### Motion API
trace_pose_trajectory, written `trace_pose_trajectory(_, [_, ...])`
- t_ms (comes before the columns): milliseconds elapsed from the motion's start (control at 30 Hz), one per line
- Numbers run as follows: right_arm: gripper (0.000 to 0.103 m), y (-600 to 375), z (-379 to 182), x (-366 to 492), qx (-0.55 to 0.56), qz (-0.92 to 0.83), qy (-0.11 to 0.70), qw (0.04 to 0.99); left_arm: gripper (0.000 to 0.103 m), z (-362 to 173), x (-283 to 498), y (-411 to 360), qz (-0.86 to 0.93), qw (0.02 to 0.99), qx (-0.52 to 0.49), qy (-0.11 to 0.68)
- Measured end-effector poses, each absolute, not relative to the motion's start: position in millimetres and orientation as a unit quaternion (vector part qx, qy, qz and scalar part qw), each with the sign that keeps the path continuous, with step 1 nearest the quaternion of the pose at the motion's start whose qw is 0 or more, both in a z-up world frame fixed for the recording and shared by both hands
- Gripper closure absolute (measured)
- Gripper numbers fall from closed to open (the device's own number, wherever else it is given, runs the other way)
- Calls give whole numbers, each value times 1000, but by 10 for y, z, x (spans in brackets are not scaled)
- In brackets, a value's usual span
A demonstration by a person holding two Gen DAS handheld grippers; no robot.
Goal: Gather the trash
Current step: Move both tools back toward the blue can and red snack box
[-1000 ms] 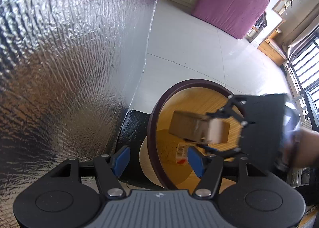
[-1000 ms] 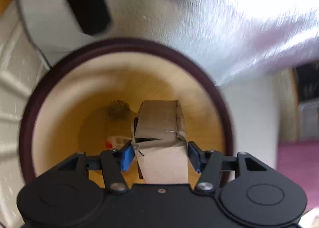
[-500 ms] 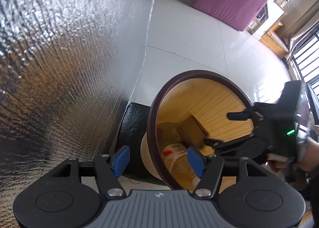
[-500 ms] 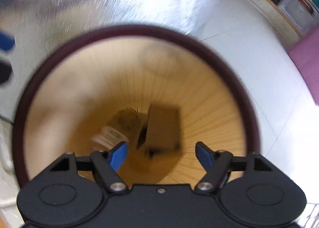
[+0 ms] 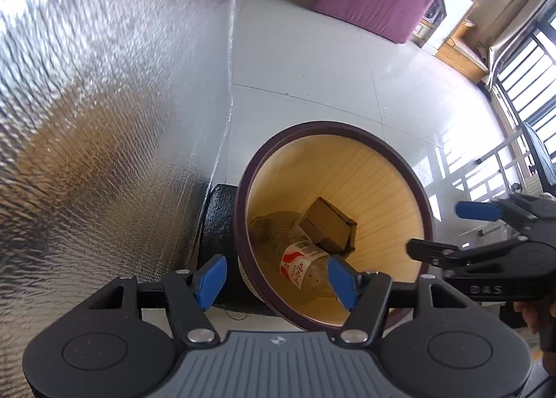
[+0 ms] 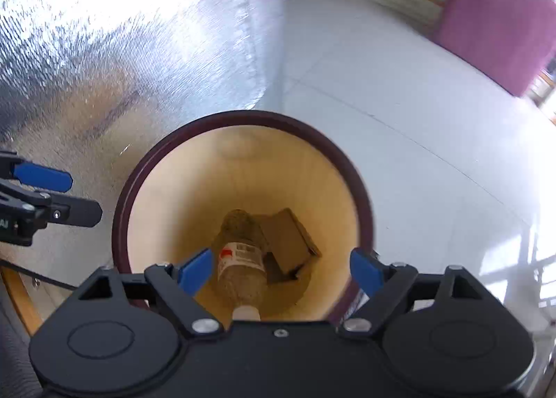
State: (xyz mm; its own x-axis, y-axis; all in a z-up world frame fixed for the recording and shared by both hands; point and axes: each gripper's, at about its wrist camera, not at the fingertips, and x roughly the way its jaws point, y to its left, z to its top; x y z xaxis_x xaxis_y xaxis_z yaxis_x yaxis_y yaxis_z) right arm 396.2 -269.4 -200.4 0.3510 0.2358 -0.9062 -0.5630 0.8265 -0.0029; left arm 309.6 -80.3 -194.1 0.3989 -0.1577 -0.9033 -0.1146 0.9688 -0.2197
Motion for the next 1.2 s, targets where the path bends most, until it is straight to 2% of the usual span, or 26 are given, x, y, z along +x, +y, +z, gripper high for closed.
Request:
trace_pose_trajectory(67, [16, -2822, -1825, 3851, -150, 234, 511, 813, 37, -1885, 3064, -824, -16, 829, -120, 546])
trace_pose_trajectory(267, [9, -3017, -1555, 3558, -123, 189, 500, 836, 27, -1717, 2952, -857, -25, 836, -102, 539])
trace_pose_trajectory(400, [7, -3098, -1500, 3392, -98, 164, 489, 851, 16, -1612, 2824, -867, -29, 841, -95, 532])
trace_pose_trajectory(467, [0, -3096, -1527, 3331, -86, 152, 482, 859, 12, -1552, 2777, -876, -30, 844, -89, 528])
trace_pose_trajectory(600, [0, -3141, -1377, 3171, -62, 128, 468, 872, 0, -1423, 2681, -889, -34, 852, -82, 516])
trace_pose_trajectory(1200, [0, -3157, -948, 2339, 16, 53, 417, 907, 0, -867, 2175, -917, -83, 890, -34, 447])
